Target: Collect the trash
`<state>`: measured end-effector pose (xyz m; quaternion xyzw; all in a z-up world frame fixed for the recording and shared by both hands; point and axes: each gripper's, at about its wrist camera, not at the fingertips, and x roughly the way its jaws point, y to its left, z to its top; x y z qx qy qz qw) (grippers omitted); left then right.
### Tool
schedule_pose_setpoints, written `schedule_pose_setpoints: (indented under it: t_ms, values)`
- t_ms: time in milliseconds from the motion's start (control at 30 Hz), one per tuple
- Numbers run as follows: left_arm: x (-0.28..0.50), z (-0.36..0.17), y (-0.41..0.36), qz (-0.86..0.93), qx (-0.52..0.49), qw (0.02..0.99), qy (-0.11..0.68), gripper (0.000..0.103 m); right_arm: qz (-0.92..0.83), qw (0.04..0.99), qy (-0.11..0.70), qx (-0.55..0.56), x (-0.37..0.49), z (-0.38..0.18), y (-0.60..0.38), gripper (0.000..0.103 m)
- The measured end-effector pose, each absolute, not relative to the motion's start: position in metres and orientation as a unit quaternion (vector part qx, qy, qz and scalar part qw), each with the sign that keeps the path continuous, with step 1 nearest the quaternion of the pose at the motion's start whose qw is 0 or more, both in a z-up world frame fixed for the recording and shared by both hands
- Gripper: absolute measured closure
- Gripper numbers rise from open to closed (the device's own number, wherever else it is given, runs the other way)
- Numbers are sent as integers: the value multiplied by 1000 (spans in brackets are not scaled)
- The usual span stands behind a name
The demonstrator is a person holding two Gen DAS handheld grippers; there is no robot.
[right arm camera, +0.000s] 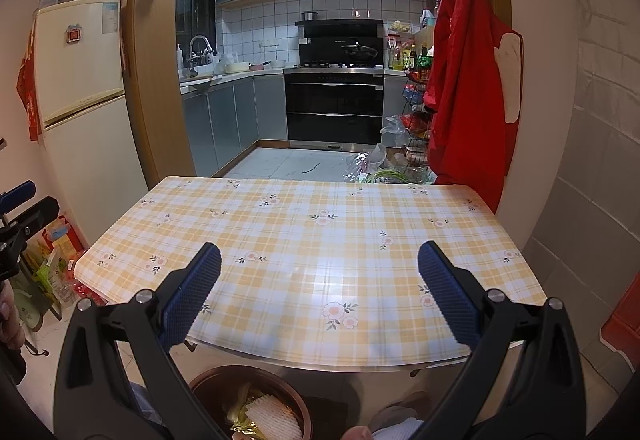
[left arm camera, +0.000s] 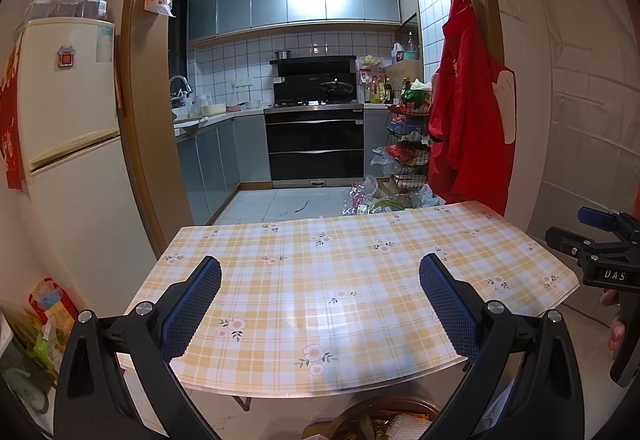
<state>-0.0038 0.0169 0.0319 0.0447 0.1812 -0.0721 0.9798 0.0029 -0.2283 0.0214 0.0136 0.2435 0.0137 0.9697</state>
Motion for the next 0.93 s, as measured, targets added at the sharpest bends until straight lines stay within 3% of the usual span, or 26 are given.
schedule_pose_setpoints:
  t_ms: [933]
  values:
    - [0,32,24,-70,39,978,192,6,13,968,250,10,6,19,-229,6]
